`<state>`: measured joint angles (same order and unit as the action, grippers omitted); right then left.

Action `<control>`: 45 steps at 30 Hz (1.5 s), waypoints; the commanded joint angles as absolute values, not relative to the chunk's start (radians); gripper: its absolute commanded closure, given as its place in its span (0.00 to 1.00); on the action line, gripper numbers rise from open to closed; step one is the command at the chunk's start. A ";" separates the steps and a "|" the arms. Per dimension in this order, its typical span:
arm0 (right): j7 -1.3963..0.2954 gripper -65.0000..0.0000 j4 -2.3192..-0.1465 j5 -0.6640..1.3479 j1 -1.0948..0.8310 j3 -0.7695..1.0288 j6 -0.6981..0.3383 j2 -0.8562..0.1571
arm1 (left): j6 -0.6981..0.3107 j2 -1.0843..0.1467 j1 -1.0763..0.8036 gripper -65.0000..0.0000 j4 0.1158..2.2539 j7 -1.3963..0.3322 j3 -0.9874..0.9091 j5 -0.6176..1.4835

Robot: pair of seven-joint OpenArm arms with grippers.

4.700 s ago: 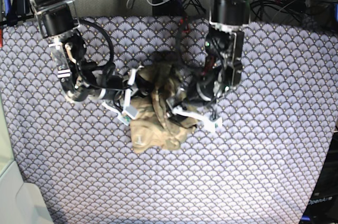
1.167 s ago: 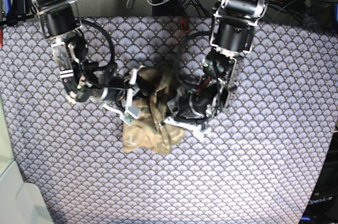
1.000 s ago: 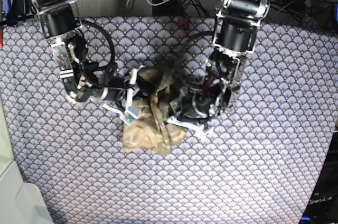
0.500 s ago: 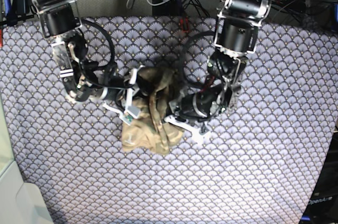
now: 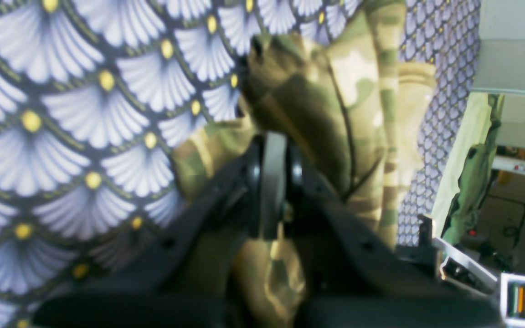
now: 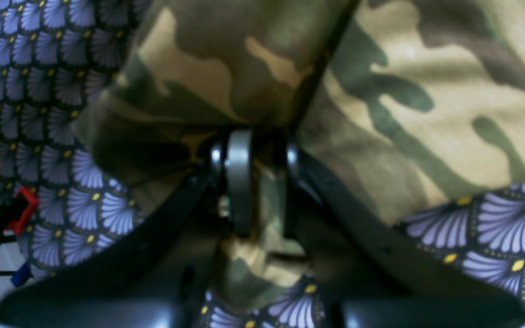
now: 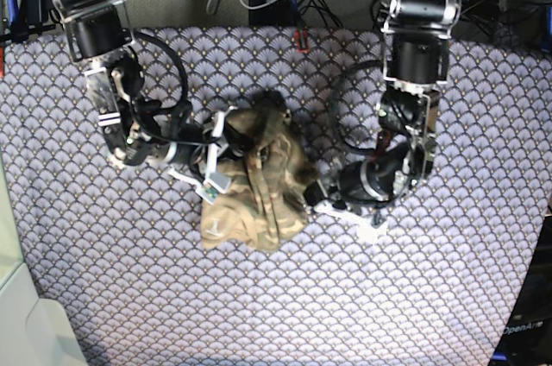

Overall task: Fold the T-shirt properly
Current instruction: 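Press the folded bundle flat with both grippers and release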

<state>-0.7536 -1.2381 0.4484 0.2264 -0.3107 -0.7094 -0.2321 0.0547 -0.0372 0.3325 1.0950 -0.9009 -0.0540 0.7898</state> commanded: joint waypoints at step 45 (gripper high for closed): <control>-0.909 0.83 -1.342 0.400 0.318 -0.220 -0.698 -0.084 | 0.047 0.090 0.358 0.99 0.900 -0.851 -0.113 0.602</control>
